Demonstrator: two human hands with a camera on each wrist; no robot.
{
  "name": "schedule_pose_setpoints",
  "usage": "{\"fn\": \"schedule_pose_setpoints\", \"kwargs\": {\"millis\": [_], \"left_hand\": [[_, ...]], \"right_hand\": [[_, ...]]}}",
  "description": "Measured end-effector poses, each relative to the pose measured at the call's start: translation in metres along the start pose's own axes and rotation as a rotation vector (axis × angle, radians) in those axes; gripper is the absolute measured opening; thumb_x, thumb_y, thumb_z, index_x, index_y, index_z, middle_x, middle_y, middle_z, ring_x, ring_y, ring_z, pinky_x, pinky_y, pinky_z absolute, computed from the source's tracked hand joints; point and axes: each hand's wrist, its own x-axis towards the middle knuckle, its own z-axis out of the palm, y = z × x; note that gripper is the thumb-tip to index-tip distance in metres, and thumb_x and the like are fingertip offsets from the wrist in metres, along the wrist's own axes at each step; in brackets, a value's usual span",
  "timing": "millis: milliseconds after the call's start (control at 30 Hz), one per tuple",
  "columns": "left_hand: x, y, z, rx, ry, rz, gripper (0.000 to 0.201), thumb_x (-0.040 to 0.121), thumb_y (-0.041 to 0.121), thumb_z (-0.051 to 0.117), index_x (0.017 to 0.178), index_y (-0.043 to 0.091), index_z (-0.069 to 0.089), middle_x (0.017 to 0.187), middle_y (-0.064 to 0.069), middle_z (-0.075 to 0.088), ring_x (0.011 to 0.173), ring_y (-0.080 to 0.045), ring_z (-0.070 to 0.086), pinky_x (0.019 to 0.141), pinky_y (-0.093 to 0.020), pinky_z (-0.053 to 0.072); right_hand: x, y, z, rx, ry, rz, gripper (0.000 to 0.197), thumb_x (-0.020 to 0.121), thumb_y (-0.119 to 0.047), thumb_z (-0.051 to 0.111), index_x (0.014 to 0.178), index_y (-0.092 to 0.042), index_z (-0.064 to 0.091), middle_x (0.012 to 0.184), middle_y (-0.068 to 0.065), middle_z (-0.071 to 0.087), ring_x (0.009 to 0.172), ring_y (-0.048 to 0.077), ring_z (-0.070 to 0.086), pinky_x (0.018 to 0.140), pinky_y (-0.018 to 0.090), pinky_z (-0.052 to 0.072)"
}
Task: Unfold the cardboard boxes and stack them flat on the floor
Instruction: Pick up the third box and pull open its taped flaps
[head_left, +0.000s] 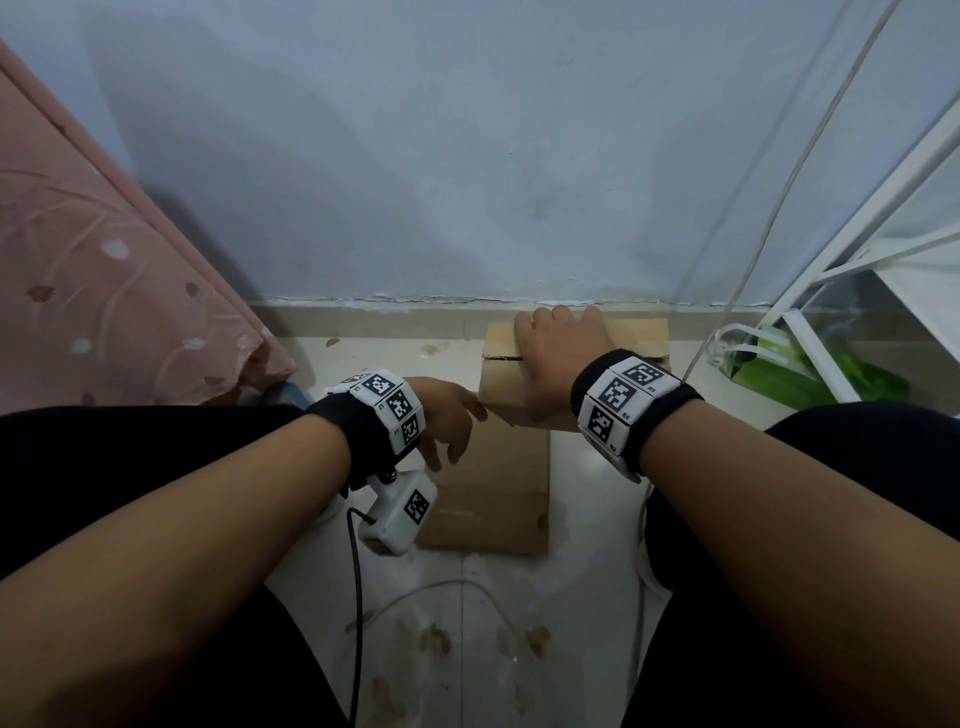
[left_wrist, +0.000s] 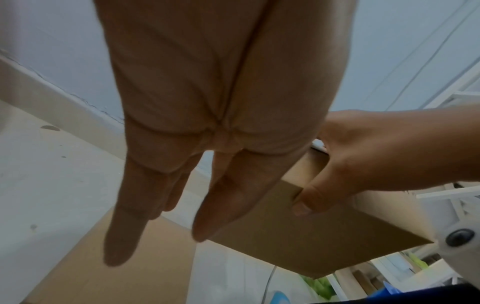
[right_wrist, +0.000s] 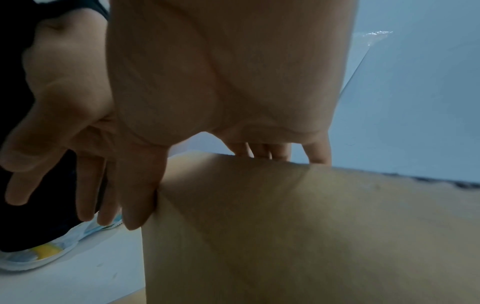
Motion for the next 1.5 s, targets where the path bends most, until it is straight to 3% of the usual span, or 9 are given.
{"fn": "schedule_pose_setpoints", "kwargs": {"millis": [267, 433, 567, 633, 800, 967, 1267, 1400, 1500], "left_hand": [[0.002, 0.001, -0.002, -0.294, 0.035, 0.086, 0.071, 0.086, 0.036, 0.079, 0.146, 0.02, 0.046, 0.143, -0.01, 0.049, 0.127, -0.03, 0.053, 0.092, -0.052, 0.058], [0.006, 0.001, -0.002, -0.604, -0.007, 0.196, 0.078, 0.069, 0.037, 0.081, 0.138, 0.019, 0.051, 0.137, -0.013, 0.048, 0.121, -0.032, 0.053, 0.081, -0.056, 0.061], [0.004, 0.004, -0.01, -0.896, 0.038, 0.281, 0.043, 0.084, 0.042, 0.069, 0.114, 0.013, 0.063, 0.108, -0.013, 0.052, 0.092, -0.027, 0.052, 0.08, -0.053, 0.061], [0.006, 0.004, -0.015, -0.951, 0.146, 0.299, 0.06, 0.08, 0.048, 0.072, 0.123, 0.007, 0.061, 0.111, -0.017, 0.063, 0.093, -0.03, 0.064, 0.076, -0.05, 0.062], [0.008, 0.001, -0.017, -1.08, 0.284, 0.329, 0.062, 0.084, 0.039, 0.071, 0.133, 0.005, 0.053, 0.11, -0.018, 0.068, 0.081, -0.029, 0.072, 0.075, -0.052, 0.062], [0.011, -0.004, -0.021, -1.154, 0.361, 0.302, 0.069, 0.072, 0.023, 0.07, 0.135, 0.003, 0.049, 0.127, -0.024, 0.061, 0.099, -0.033, 0.071, 0.07, -0.048, 0.063], [0.015, -0.007, -0.029, -1.148, 0.463, 0.316, 0.058, 0.063, -0.007, 0.045, 0.119, 0.006, 0.051, 0.079, -0.014, 0.059, 0.056, -0.026, 0.067, 0.064, -0.043, 0.06], [0.014, -0.009, -0.032, -1.112, 0.528, 0.333, 0.044, 0.082, -0.01, 0.042, 0.119, 0.005, 0.062, 0.093, -0.015, 0.07, 0.076, -0.03, 0.069, 0.068, -0.043, 0.064], [0.013, -0.007, -0.031, -1.061, 0.54, 0.376, 0.043, 0.084, -0.009, 0.044, 0.105, 0.014, 0.073, 0.086, -0.012, 0.07, 0.072, -0.026, 0.067, 0.068, -0.04, 0.063]], "right_hand": [[-0.001, -0.001, -0.001, 0.085, 0.034, -0.012, 0.108, 0.063, -0.063, 0.08, 0.144, -0.012, 0.03, 0.135, 0.008, 0.048, 0.126, 0.028, 0.046, 0.103, 0.052, 0.038], [-0.001, 0.001, -0.003, 0.156, 0.133, 0.028, 0.107, 0.068, -0.066, 0.074, 0.146, -0.009, 0.028, 0.134, 0.008, 0.048, 0.124, 0.028, 0.046, 0.101, 0.052, 0.039], [-0.001, 0.0, -0.005, 0.182, 0.254, 0.033, 0.107, 0.064, -0.064, 0.077, 0.143, -0.008, 0.031, 0.129, 0.007, 0.051, 0.118, 0.028, 0.047, 0.092, 0.048, 0.039], [-0.001, -0.002, -0.007, 0.182, 0.311, 0.032, 0.111, 0.065, -0.069, 0.074, 0.145, -0.007, 0.029, 0.13, 0.007, 0.05, 0.119, 0.028, 0.046, 0.091, 0.048, 0.038], [0.0, -0.007, -0.004, 0.21, 0.406, -0.007, 0.099, 0.074, -0.071, 0.064, 0.145, -0.009, 0.033, 0.125, 0.005, 0.053, 0.112, 0.028, 0.047, 0.086, 0.046, 0.039], [0.003, -0.006, -0.003, 0.32, 0.324, -0.103, 0.082, 0.086, -0.055, 0.063, 0.146, -0.009, 0.031, 0.13, 0.009, 0.05, 0.119, 0.029, 0.045, 0.088, 0.045, 0.043], [0.007, -0.003, -0.001, 0.514, 0.315, -0.149, 0.086, 0.081, -0.063, 0.068, 0.143, -0.016, 0.032, 0.132, 0.005, 0.051, 0.118, 0.027, 0.047, 0.086, 0.045, 0.049], [0.006, -0.001, -0.004, 0.514, 0.335, -0.144, 0.086, 0.086, -0.052, 0.069, 0.149, -0.012, 0.027, 0.14, 0.01, 0.048, 0.12, 0.03, 0.049, 0.091, 0.046, 0.049], [0.007, -0.002, -0.003, 0.543, 0.33, -0.071, 0.086, 0.083, -0.035, 0.073, 0.148, -0.006, 0.025, 0.133, 0.013, 0.051, 0.111, 0.033, 0.055, 0.079, 0.037, 0.045]]}}
